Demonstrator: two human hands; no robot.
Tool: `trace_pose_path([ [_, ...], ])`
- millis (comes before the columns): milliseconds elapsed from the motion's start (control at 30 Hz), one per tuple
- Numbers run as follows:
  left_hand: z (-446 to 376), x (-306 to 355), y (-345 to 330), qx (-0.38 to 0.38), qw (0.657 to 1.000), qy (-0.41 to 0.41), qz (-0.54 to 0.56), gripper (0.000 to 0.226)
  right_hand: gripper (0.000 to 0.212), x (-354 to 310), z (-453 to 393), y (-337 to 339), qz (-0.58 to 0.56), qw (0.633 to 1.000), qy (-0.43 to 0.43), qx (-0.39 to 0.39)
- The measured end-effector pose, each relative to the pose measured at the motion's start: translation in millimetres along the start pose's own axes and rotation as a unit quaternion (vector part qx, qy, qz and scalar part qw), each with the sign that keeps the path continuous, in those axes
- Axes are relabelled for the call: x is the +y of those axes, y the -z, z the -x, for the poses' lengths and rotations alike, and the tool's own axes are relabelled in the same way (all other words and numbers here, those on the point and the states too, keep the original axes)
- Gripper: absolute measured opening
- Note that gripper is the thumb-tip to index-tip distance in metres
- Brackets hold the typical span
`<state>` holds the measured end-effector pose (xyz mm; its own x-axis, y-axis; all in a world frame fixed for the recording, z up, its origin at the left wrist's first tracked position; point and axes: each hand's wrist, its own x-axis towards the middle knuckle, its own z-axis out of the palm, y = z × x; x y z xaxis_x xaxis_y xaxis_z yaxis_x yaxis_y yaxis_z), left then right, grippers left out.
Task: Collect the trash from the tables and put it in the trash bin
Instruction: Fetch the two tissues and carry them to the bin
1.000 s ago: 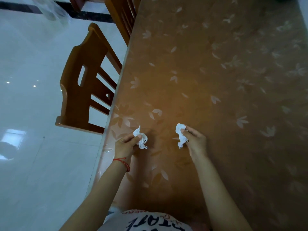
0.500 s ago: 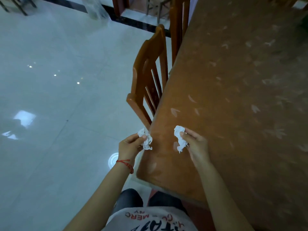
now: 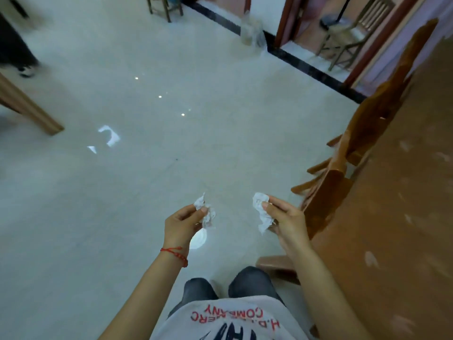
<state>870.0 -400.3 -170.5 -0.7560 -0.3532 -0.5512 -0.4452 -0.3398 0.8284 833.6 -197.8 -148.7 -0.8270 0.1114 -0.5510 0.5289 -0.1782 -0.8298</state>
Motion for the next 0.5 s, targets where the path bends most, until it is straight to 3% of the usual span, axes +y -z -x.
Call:
trace_pose_path([
  [267,-38,30,48,0.090,0.993,-0.004,0.074,0.012,0.021,-10,-45,-84,0.054,0.994,0.003,-0.091],
  [500,-106,69,41,0.111,0.990,0.004,0.083,0.007,0.020,-45,-111,-132,0.067,0.989,0.000,-0.131],
])
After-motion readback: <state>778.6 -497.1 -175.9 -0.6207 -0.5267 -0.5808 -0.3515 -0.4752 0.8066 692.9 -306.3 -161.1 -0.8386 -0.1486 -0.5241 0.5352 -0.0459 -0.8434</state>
